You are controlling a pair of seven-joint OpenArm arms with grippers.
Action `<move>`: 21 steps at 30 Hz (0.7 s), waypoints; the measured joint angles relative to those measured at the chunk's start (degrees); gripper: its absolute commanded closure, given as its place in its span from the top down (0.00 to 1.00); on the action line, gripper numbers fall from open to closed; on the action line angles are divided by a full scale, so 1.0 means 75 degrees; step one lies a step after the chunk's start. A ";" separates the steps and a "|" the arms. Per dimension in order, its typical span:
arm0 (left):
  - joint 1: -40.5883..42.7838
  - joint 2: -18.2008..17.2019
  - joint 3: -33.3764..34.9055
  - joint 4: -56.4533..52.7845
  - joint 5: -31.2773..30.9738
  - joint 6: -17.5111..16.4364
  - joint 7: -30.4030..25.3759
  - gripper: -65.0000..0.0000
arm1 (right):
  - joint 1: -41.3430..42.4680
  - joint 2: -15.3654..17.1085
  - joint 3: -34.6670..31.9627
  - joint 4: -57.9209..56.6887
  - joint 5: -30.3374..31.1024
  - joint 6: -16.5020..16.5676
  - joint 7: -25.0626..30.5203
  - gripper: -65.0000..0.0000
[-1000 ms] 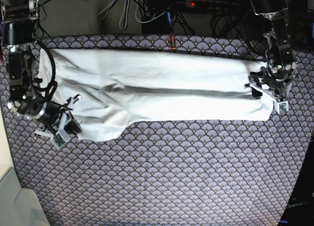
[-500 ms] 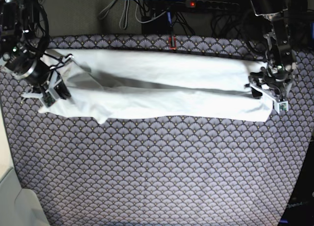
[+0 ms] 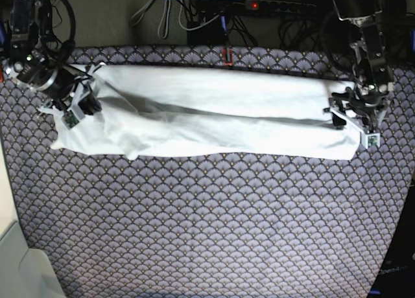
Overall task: Fold the T-shirt properly
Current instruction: 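Pinch the folded shirt end with the right gripper and tuck it inward, then hold both shirt ends with both grippers, adjusting the long fold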
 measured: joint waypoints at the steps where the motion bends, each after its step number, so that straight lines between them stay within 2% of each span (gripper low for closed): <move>1: 0.0000 0.0000 0.0000 0.0000 0.0000 0.0000 0.0000 0.66 | -0.0003 0.0000 0.0143 -0.0096 0.0003 0.0000 0.0012 0.19; 8: 0.0061 -0.0017 0.0020 0.0038 0.0006 0.0000 -0.0012 0.66 | 0.0490 0.0003 0.0781 -0.0796 -0.0023 -0.0003 0.0009 0.25; 14: 0.0085 -0.0017 0.0032 0.0058 0.0003 0.0000 0.0000 0.66 | 0.0405 0.0000 0.1198 -0.0629 -0.0026 -0.0006 -0.0017 0.38; 18: 0.0093 -0.0015 0.0029 0.0090 0.0003 0.0000 0.0017 0.66 | 0.0248 -0.0003 0.1521 -0.0099 -0.0090 -0.0041 -0.0685 0.48; 21: 0.0195 -0.0009 0.0023 0.0455 0.0000 -0.0038 0.0175 0.66 | 0.0160 -0.0029 0.1513 0.0726 -0.0023 -0.0020 -0.0903 0.48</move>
